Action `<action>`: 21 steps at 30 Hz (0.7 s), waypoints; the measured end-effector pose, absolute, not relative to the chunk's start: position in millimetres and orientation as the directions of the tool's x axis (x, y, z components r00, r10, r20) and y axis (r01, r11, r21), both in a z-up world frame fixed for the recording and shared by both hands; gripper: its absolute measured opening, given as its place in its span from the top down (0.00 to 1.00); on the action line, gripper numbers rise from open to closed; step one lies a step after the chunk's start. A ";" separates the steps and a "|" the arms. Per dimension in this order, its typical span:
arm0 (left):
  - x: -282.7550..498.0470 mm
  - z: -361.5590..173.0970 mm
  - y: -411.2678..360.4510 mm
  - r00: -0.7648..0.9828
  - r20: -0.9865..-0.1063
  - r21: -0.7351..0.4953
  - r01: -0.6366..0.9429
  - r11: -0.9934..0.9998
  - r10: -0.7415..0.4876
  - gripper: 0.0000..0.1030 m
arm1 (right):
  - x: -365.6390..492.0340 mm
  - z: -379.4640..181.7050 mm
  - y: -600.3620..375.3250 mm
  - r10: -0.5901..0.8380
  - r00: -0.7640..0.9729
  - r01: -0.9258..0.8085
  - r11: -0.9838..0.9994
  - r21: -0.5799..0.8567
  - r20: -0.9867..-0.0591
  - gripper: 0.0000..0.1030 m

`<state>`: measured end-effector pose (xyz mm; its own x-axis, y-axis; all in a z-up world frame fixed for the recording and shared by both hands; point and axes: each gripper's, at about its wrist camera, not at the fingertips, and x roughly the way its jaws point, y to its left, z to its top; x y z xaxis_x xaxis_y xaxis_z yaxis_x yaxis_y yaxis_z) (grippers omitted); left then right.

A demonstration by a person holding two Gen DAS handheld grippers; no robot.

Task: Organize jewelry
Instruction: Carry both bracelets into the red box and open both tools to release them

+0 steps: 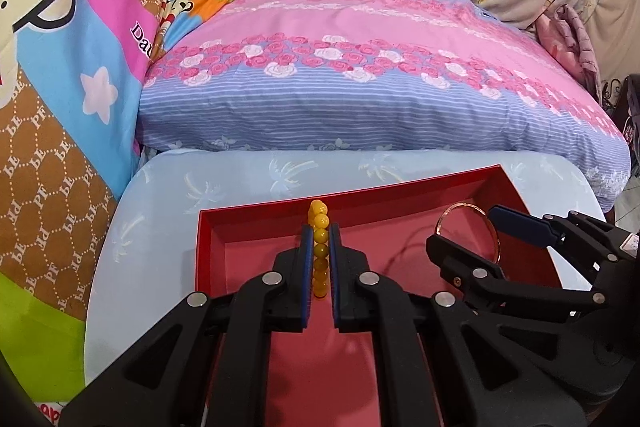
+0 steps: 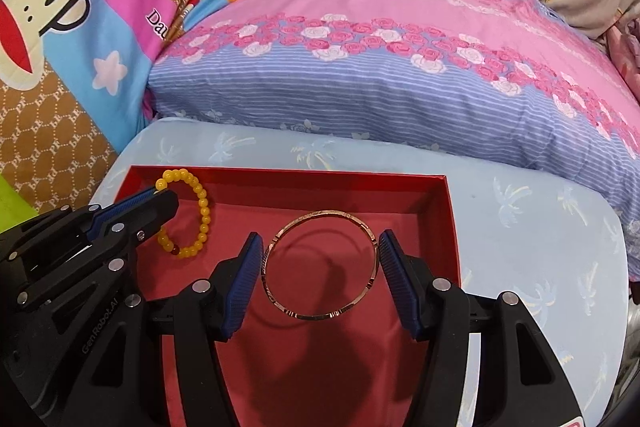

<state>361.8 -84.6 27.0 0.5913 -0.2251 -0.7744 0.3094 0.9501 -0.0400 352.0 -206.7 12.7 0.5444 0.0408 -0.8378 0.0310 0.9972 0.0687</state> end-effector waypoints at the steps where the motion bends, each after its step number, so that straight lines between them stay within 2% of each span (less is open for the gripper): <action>1: 362.1 25.8 -84.9 0.591 -0.776 -0.036 0.307 0.951 -0.220 0.93 | 352.9 11.3 -206.6 0.040 0.541 0.033 0.997 0.069 -0.840 0.43; 4: 362.1 22.6 -85.2 0.599 -0.775 -0.019 0.293 0.956 -0.199 0.92 | 354.3 10.4 -204.7 0.023 0.546 0.033 0.998 0.049 -0.837 0.43; 6: 362.6 20.7 -84.5 0.602 -0.777 -0.008 0.283 0.959 -0.184 0.88 | 353.4 11.6 -202.4 0.003 0.554 0.034 0.999 0.026 -0.833 0.43; 8: 364.0 19.2 -80.9 0.604 -0.779 -0.005 0.260 0.966 -0.167 0.79 | 352.7 11.6 -202.1 -0.009 0.555 0.038 0.999 0.015 -0.832 0.43; 10: 364.8 19.2 -75.7 0.611 -0.777 -0.002 0.234 0.972 -0.149 0.65 | 351.9 11.8 -204.8 -0.002 0.555 0.047 0.998 0.029 -0.832 0.43; 12: 363.0 21.3 -72.4 0.618 -0.774 0.002 0.223 0.975 -0.140 0.60 | 348.5 14.1 -206.7 0.004 0.561 0.053 0.998 0.040 -0.828 0.43; 21: 323.8 59.2 -67.5 0.675 -0.722 0.013 0.234 0.972 -0.153 0.48 | 301.4 51.0 -205.6 0.007 0.627 0.045 0.998 0.045 -0.779 0.42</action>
